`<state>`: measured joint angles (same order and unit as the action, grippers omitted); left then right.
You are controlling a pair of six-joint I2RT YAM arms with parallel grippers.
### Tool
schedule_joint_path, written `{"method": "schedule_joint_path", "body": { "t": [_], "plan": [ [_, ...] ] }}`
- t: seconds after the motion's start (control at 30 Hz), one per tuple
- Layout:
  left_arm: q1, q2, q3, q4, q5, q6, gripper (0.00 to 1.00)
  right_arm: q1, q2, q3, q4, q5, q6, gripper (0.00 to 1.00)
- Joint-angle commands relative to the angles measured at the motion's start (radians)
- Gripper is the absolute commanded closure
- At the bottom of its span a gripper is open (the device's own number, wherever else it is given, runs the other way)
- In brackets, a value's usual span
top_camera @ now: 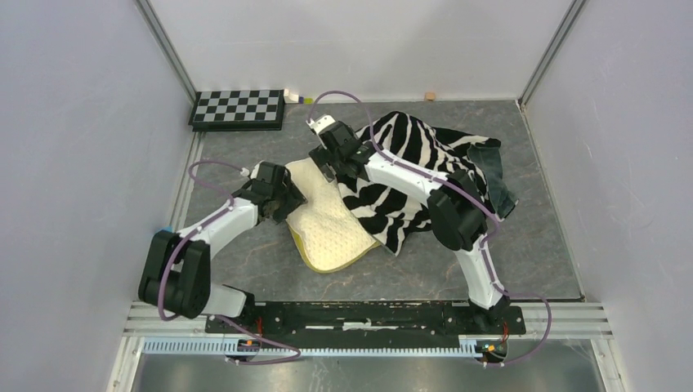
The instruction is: Put the pillow into the pillowcase
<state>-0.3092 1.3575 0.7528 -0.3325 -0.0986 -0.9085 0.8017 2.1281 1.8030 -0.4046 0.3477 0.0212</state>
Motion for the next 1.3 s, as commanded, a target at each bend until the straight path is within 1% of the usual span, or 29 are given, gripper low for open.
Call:
{"method": "schedule_joint_path", "body": {
  "t": [0.0,0.07,0.13,0.17,0.23,0.27,0.3,0.37,0.47,0.53,0.63,0.67,0.73,0.77,0.83,0.9,0.93,0.97,1.0,1.03,1.07,1.1,1.17,1.27],
  "plan": [
    [0.005,0.089,0.017,0.135,0.044,0.005,0.42,-0.04,0.033,0.037,0.022,-0.083,0.032,0.11],
    [0.004,0.12,0.01,0.141,0.06,-0.011,0.7,-0.042,0.025,0.019,0.044,-0.114,0.04,0.28],
    [0.002,0.143,0.013,0.135,0.07,-0.006,0.93,-0.041,0.022,0.026,0.031,-0.123,0.062,0.55],
    [0.002,0.151,0.014,0.127,0.071,-0.001,0.98,-0.041,0.014,0.03,0.024,-0.13,0.078,0.72],
    [-0.001,0.157,0.011,0.135,0.081,0.006,0.98,-0.038,-0.015,0.034,0.027,-0.165,0.122,0.92],
    [-0.01,0.156,0.012,0.141,0.089,0.009,0.98,-0.031,-0.032,0.04,0.033,-0.191,0.157,0.99],
    [-0.02,0.154,0.02,0.149,0.094,0.01,0.98,-0.018,-0.043,0.052,0.044,-0.225,0.185,1.0],
    [-0.077,0.156,0.061,0.158,0.094,-0.004,0.98,0.022,-0.039,0.106,0.066,-0.262,0.235,1.0],
    [-0.16,0.181,0.166,0.135,0.082,-0.035,0.98,0.044,0.04,0.236,0.068,-0.311,0.299,1.0],
    [-0.159,0.197,0.204,0.099,0.077,-0.055,0.98,0.036,0.077,0.276,0.052,-0.305,0.315,1.0],
    [-0.115,0.2,0.203,0.076,0.06,-0.051,0.98,0.018,0.048,0.215,0.06,-0.286,0.303,1.0],
    [-0.101,0.202,0.203,0.072,0.063,-0.043,0.98,0.013,0.021,0.185,0.063,-0.273,0.293,0.97],
    [-0.084,0.211,0.207,0.07,0.073,-0.032,0.95,0.002,-0.028,0.141,0.066,-0.255,0.269,0.75],
    [-0.078,0.217,0.21,0.073,0.082,-0.029,0.91,0.001,-0.052,0.135,0.055,-0.243,0.253,0.61],
    [-0.076,0.223,0.224,0.066,0.092,-0.019,0.78,0.001,-0.091,0.134,0.01,-0.199,0.216,0.38],
    [-0.076,0.211,0.23,0.055,0.094,-0.006,0.54,0.001,-0.141,0.116,-0.044,-0.144,0.185,0.24],
    [-0.076,0.197,0.229,0.044,0.091,0.004,0.45,0.001,-0.187,0.078,-0.059,-0.114,0.175,0.18],
    [-0.076,0.181,0.226,0.031,0.086,0.012,0.33,0.001,-0.244,0.025,-0.061,-0.083,0.171,0.13],
    [-0.077,0.155,0.218,0.022,0.085,0.022,0.22,0.001,-0.301,-0.06,-0.054,-0.047,0.17,0.1],
    [-0.078,0.126,0.205,0.015,0.088,0.031,0.09,0.001,-0.375,-0.146,-0.029,-0.02,0.168,0.04],
    [-0.079,0.1,0.186,0.003,0.084,0.04,0.02,0.001,-0.45,-0.253,0.003,0.0,0.169,0.02],
    [-0.079,0.066,0.17,-0.005,0.078,0.05,0.0,-0.001,-0.511,-0.362,0.027,0.014,0.169,0.02],
    [-0.079,0.001,0.128,-0.028,0.075,0.065,0.0,0.0,-0.624,-0.525,0.056,0.044,0.174,0.02],
    [-0.087,-0.103,0.067,-0.05,0.091,0.077,0.0,0.001,-0.76,-0.737,0.079,0.072,0.195,0.02]
  ]
}}
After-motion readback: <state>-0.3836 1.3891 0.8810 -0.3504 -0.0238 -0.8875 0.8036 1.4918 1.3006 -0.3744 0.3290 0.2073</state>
